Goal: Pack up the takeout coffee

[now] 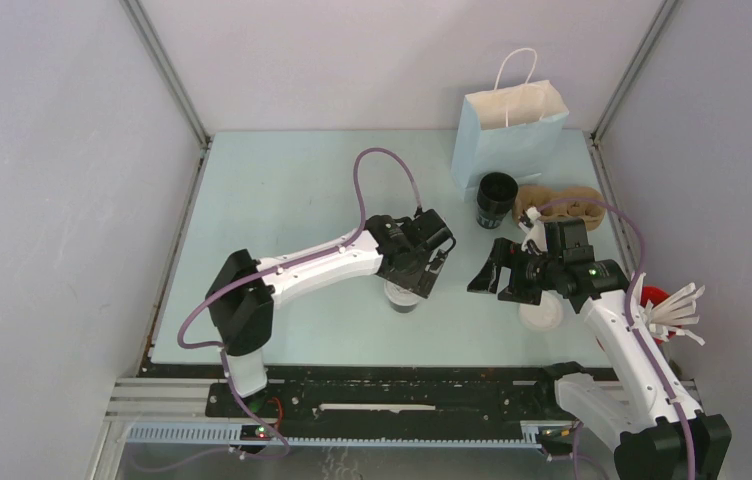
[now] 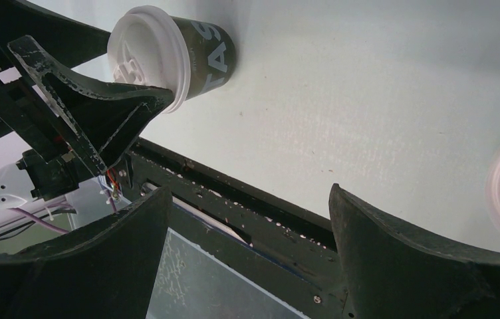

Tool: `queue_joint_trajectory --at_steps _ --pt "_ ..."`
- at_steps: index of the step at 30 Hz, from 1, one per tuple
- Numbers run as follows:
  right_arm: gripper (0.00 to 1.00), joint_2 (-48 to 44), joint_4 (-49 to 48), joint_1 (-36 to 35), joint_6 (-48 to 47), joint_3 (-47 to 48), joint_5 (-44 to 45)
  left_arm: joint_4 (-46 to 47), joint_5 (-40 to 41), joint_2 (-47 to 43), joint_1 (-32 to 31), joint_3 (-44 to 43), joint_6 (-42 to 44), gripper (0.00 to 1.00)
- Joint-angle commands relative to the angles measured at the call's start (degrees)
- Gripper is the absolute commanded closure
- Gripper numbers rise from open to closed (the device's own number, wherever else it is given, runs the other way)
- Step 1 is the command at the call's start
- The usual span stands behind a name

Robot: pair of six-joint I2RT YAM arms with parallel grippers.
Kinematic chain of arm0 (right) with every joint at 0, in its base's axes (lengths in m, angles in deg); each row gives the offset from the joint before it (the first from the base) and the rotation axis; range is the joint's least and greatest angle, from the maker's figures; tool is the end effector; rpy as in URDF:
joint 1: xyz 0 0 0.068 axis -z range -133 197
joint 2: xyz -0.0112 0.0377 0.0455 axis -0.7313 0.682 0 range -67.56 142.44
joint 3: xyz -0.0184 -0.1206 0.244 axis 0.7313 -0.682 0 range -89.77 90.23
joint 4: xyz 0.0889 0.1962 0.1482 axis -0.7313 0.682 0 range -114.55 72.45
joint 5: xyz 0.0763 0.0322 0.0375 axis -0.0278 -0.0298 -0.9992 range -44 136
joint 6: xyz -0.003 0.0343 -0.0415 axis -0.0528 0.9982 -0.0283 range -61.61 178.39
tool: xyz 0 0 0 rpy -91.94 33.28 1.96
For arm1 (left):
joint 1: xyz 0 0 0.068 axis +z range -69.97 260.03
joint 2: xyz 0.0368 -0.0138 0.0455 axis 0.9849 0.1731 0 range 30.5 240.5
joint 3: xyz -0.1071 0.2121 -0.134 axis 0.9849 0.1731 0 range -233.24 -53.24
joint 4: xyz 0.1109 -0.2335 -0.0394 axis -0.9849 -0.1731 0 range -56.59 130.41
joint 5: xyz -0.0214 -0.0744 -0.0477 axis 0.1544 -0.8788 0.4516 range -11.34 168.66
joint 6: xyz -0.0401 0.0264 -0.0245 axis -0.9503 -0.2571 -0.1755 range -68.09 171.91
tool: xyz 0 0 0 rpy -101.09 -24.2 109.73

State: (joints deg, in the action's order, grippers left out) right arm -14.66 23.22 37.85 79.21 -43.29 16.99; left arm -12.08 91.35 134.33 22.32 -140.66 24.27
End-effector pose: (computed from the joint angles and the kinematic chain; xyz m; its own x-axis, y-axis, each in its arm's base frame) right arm 0.1675 0.0445 0.2711 -0.8974 0.1704 -0.4071 -0.1072 0.8106 0.5757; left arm 0.2065 -0.3122 0.2567 -0.8045 0.4260 -0.4139 0.4620 0.8867 0.0146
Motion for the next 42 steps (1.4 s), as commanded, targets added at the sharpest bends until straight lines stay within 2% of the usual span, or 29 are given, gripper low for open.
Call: queue_joint_trajectory --at_steps 1,7,10,14,18,23,25,28,32,36,39,42 --pt "0.04 -0.4 -0.7 0.0 -1.1 0.7 -0.6 0.1 1.5 0.0 0.4 -1.0 1.6 0.17" --pt "0.04 -0.2 -0.7 -0.1 -1.1 0.7 -0.6 -0.8 5.0 -2.3 2.1 0.5 2.2 0.22" --pt "0.04 -0.4 -0.6 -0.1 -1.1 0.7 -0.6 -0.6 6.6 -6.3 6.4 4.1 2.5 0.23" --pt "0.04 -0.4 -0.7 -0.1 -1.0 0.7 -0.7 1.1 7.9 -13.0 17.1 11.2 5.0 0.24" --pt "0.04 0.1 -0.7 -0.2 -1.1 0.7 -1.3 4.2 7.4 -18.3 32.2 17.3 8.3 0.24" --pt "0.04 0.3 -0.6 -0.2 -1.2 0.8 -2.1 7.1 6.0 -19.9 48.8 19.2 10.8 0.25" --pt "0.04 0.3 -0.8 -0.2 -1.0 1.0 -2.2 7.9 5.4 -19.2 52.5 18.8 11.7 0.25" --pt "0.04 1.1 -0.1 -0.2 -1.1 2.5 -1.3 8.1 3.5 -17.6 55.1 18.2 12.0 0.25" --pt "0.04 2.9 0.6 -0.1 -1.5 6.3 0.9 9.2 2.3 -17.2 55.3 19.5 11.2 0.24" --pt "0.04 6.2 1.2 0.3 -0.5 11.2 8.0 9.8 1.6 -16.9 55.5 20.3 10.9 0.23" --pt "0.04 9.6 1.4 1.3 1.4 15.3 16.6 9.4 1.3 -17.0 55.8 20.4 11.2 0.17" --pt "0.05 14.3 0.3 3.3 1.2 19.5 21.0 8.8 1.8 -17.8 55.8 20.6 11.9 0.05"
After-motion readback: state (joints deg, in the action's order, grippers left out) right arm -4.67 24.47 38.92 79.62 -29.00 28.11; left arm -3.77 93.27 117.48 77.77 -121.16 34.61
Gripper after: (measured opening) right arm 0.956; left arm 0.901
